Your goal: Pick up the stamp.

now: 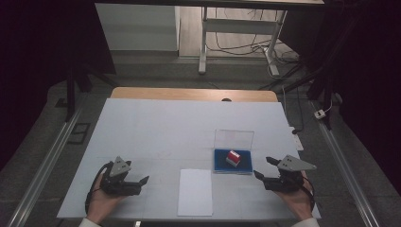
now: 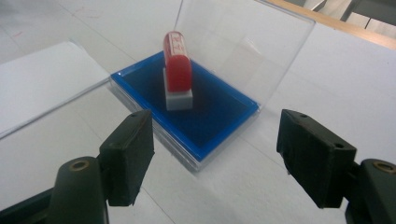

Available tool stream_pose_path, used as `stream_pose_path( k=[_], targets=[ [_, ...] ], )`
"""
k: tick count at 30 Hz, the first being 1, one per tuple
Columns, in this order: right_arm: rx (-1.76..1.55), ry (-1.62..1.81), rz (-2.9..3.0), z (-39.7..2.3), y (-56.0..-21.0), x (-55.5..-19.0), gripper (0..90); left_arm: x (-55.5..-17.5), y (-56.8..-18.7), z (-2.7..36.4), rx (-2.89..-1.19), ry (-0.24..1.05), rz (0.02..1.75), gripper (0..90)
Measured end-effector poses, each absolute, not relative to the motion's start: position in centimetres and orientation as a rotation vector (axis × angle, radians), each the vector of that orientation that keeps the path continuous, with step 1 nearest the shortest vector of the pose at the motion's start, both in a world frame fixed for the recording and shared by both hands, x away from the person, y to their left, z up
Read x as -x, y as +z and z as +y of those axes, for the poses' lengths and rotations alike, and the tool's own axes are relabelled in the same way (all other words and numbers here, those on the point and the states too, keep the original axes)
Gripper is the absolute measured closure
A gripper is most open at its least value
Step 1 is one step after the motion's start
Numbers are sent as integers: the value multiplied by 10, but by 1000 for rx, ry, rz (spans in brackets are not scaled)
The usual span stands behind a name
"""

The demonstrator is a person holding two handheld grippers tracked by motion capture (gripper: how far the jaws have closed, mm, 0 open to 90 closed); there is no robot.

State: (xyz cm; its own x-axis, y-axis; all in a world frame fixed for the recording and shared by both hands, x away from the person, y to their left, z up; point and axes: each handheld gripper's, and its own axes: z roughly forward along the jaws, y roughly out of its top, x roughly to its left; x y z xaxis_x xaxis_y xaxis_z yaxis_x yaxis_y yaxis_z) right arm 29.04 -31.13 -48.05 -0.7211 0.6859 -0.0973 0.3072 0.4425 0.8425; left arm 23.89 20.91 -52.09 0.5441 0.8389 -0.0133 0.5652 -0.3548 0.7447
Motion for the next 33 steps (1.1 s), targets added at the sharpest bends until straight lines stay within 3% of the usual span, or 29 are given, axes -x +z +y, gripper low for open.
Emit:
stream_pose_path(
  k=[33],
  targets=[
    [-754, 1116, 2489, -245, -441, -333, 288, -243, -526, 206, -2090, 470, 1129, 131]
  ],
)
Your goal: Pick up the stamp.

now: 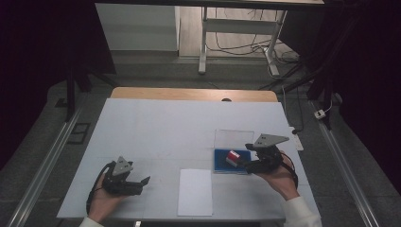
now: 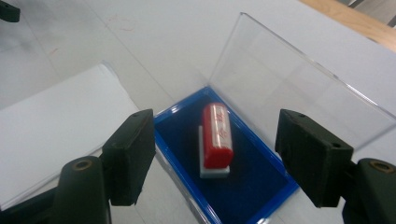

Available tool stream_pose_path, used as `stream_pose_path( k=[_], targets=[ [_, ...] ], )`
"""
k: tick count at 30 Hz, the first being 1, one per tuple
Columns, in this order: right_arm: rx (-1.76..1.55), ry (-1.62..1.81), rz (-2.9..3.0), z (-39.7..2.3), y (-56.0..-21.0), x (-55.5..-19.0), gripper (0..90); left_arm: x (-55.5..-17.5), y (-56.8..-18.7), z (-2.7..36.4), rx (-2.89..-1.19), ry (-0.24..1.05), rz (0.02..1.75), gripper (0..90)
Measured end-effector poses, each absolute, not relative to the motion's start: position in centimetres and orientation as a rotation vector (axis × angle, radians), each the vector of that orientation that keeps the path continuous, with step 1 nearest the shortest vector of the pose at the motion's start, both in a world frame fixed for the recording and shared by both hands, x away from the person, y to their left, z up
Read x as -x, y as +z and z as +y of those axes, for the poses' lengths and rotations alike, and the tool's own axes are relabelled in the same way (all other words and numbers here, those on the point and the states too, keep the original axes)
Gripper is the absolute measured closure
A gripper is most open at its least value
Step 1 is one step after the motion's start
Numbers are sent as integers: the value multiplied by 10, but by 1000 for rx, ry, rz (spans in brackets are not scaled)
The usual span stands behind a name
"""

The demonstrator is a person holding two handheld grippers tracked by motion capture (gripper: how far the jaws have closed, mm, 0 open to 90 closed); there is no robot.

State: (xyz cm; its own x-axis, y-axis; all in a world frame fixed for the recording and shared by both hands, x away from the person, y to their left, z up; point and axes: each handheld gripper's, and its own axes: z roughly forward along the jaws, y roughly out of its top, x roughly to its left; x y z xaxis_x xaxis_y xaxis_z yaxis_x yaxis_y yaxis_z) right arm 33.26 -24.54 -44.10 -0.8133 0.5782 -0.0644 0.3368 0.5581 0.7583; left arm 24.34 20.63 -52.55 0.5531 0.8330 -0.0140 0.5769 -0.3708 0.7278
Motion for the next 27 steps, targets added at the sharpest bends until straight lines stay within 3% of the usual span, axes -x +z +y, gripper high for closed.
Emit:
stream_pose_path(
  k=[8, 27],
  targets=[
    [-752, 1064, 2536, -226, -439, -343, 299, -244, -526, 205, -2096, 473, 1123, 131],
    [-813, 974, 2597, -223, -465, -357, 400, -243, -526, 206, -2103, 474, 1121, 132]
  ],
)
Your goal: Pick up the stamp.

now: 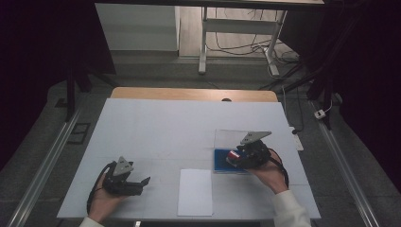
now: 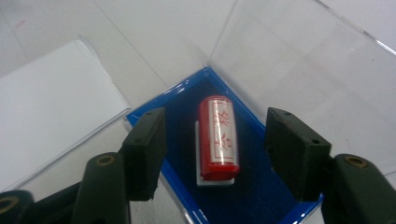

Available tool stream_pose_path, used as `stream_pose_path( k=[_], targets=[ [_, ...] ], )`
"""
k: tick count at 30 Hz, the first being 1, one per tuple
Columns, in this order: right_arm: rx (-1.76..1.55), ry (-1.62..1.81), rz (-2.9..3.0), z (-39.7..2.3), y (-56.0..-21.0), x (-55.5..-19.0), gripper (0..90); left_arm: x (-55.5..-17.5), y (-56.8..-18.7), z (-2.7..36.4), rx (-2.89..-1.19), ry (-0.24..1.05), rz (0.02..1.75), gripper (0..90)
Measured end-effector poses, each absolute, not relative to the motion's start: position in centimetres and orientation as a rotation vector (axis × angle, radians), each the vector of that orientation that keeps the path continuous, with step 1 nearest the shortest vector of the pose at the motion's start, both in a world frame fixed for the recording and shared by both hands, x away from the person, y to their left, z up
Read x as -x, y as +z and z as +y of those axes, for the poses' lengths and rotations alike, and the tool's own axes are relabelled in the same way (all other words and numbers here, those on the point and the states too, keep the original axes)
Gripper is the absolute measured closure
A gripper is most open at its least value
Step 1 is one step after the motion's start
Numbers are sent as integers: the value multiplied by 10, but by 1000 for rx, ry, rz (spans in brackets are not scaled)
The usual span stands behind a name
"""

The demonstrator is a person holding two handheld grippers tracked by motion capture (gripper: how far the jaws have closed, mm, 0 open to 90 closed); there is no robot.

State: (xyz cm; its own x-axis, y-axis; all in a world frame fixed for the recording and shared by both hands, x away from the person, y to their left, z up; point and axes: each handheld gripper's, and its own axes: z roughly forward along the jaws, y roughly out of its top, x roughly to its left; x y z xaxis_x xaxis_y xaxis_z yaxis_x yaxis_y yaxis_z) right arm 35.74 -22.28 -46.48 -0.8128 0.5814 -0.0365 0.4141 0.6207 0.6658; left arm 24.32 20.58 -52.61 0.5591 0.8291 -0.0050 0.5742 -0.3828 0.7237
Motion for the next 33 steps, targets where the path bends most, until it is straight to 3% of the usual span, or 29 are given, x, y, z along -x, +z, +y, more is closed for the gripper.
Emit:
stream_pose_path(
  k=[23, 33],
  targets=[
    [-830, 989, 2636, -222, -475, -365, 678, -244, -527, 206, -2108, 469, 1121, 132],
    [-832, 966, 2629, -222, -474, -365, 697, -242, -526, 206, -2106, 475, 1123, 132]
  ],
)
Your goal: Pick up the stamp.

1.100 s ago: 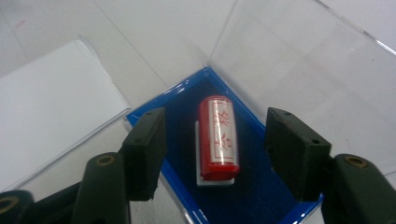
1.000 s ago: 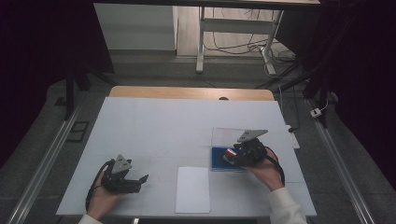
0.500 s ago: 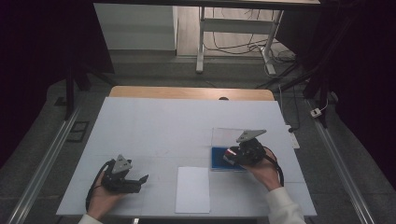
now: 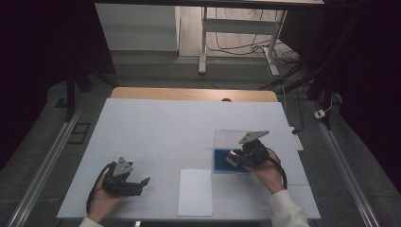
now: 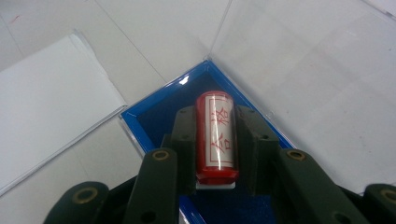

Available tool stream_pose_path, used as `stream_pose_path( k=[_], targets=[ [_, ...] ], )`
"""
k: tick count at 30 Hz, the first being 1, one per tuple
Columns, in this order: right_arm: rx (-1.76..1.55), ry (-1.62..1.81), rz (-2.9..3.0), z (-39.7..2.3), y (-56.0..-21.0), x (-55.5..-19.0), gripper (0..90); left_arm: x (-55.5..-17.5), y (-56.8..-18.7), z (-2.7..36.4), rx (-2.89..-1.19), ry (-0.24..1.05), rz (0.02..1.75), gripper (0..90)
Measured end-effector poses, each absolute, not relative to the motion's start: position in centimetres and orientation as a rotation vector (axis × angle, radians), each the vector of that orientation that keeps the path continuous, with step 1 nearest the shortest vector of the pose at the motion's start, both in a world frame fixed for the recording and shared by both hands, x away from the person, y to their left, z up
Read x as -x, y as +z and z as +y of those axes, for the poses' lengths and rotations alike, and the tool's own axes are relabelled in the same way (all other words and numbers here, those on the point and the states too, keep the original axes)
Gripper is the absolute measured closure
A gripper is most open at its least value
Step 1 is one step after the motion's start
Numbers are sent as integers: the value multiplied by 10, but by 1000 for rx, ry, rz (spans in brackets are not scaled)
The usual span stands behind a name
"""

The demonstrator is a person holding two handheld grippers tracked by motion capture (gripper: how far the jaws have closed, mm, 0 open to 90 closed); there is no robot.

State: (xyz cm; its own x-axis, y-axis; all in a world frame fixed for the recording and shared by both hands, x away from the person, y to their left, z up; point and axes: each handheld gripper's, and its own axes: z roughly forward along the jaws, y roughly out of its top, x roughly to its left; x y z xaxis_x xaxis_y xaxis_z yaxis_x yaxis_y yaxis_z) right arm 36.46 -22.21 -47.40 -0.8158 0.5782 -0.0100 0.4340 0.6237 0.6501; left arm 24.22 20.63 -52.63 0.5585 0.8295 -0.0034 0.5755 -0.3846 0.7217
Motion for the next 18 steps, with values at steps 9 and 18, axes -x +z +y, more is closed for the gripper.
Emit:
stream_pose_path(
  k=[9, 18],
  targets=[
    [-820, 968, 2635, -222, -474, -364, 699, -241, -526, 206, -2105, 478, 1121, 132],
    [-802, 1016, 2608, -222, -464, -360, 700, -241, -526, 207, -2108, 479, 1121, 132]
  ],
)
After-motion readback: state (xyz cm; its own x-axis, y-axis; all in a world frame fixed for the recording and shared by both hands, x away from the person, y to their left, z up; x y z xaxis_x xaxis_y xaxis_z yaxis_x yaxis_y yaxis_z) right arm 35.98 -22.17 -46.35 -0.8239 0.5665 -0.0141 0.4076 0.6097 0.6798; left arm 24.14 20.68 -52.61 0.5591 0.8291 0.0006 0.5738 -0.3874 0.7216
